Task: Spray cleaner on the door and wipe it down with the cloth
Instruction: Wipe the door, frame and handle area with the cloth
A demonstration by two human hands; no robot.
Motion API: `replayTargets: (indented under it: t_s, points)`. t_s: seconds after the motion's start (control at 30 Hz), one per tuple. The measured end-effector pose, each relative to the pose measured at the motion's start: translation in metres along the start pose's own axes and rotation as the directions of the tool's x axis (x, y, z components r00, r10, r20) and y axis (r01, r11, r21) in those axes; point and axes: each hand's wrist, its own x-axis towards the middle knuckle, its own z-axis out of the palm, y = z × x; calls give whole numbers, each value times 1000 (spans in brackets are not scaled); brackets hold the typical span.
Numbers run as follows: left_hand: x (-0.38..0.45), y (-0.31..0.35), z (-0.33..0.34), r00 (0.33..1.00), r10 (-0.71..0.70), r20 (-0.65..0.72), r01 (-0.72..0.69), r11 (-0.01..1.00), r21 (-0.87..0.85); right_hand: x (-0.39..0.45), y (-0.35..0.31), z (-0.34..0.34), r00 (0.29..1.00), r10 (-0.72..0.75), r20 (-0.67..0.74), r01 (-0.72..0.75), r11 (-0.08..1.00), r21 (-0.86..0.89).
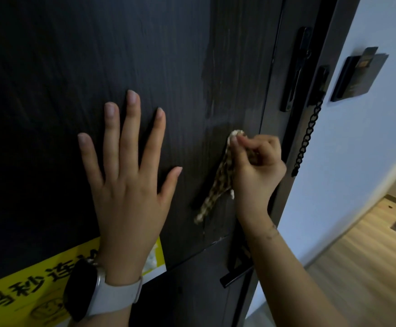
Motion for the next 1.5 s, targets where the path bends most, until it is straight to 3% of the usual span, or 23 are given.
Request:
replayTargets:
  t_s: [0.17,0.4,0.57,0.77,1.0,1.17,1.27,1.37,1.5]
  points:
    - [0,0,1,1000,-2,-8,2,1000,10,-55,27,-23,990,137,45,-134,989,-62]
    - [0,0,1,1000,-2,5,2,1000,9,-12,9,-5,1000,4,22,-3,1000,-29]
    - [0,0,0,1000,-5,3,5,1000,9,-38,18,-20,993,96,69,-92,994,-53]
    - [0,1,-1,1000,-10,16,10,1000,17,-9,3,-3,999,-20,42,21,1000,-16]
    - [0,-1,0,1000,-8,17,8,1000,-3,-37,24,-23,988,121,101,-115,992,-58]
    - [-1,-2,-1,999,1,38,-1,1000,-9,-32,18,-13,998,-9,59,11,999,-34]
    - [-1,-4,-2,998,24,54,-24,1000,0,-72,31,-21,974,-79,212,102,990,-99]
    - [-1,-5,-4,996,46,76,-44,999,-24,-119,38,-37,913,54,403,14,986,-166]
    - [-12,-13,-14,989,134,67,-112,959,-260,-140,22,-57,863,340,375,-282,938,-202]
